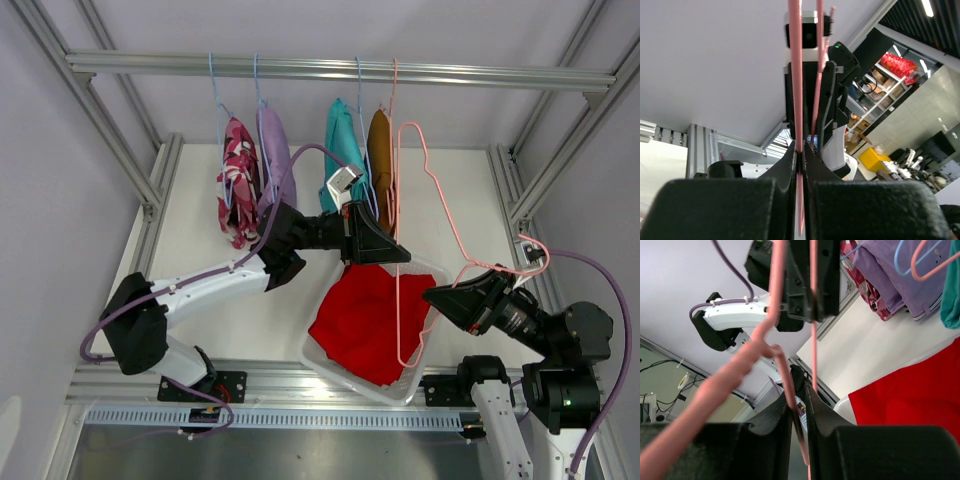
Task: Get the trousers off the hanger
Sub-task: Place the hanger at the clothesline.
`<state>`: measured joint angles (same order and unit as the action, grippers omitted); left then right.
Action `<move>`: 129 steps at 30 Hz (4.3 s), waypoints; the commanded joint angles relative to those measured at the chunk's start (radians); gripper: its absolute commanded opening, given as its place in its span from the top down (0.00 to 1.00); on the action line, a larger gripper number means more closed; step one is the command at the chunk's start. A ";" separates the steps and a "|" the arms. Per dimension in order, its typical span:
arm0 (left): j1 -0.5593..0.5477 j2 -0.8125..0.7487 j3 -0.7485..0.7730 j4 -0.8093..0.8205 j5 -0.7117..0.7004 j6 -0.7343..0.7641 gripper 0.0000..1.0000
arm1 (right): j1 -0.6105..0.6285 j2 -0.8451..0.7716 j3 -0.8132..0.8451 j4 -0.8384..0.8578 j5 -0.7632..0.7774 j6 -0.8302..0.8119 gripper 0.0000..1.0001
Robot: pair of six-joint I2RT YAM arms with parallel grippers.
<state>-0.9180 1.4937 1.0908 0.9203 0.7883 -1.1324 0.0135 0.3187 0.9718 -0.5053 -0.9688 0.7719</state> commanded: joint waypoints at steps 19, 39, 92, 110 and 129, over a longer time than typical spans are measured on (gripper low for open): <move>0.005 -0.196 0.027 -0.135 -0.073 0.168 1.00 | -0.004 -0.064 -0.042 -0.036 -0.038 0.001 0.77; 0.039 -0.201 -0.014 -0.078 -0.069 0.120 0.99 | -0.003 -0.089 -0.079 -0.001 -0.065 0.030 0.71; 0.034 -0.440 0.097 -0.555 -0.179 0.286 1.00 | -0.004 -0.271 -0.419 0.480 0.036 0.197 0.11; 0.013 -0.343 0.084 -0.388 -0.219 0.181 1.00 | 0.115 -0.146 -0.529 1.039 0.137 0.419 0.14; -0.016 -0.280 0.161 -0.416 -0.228 0.200 0.99 | 0.795 0.089 -0.444 0.889 0.556 -0.095 0.21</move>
<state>-0.9268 1.2167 1.2022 0.4690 0.5774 -0.9344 0.7692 0.4168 0.4755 0.3771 -0.5293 0.7918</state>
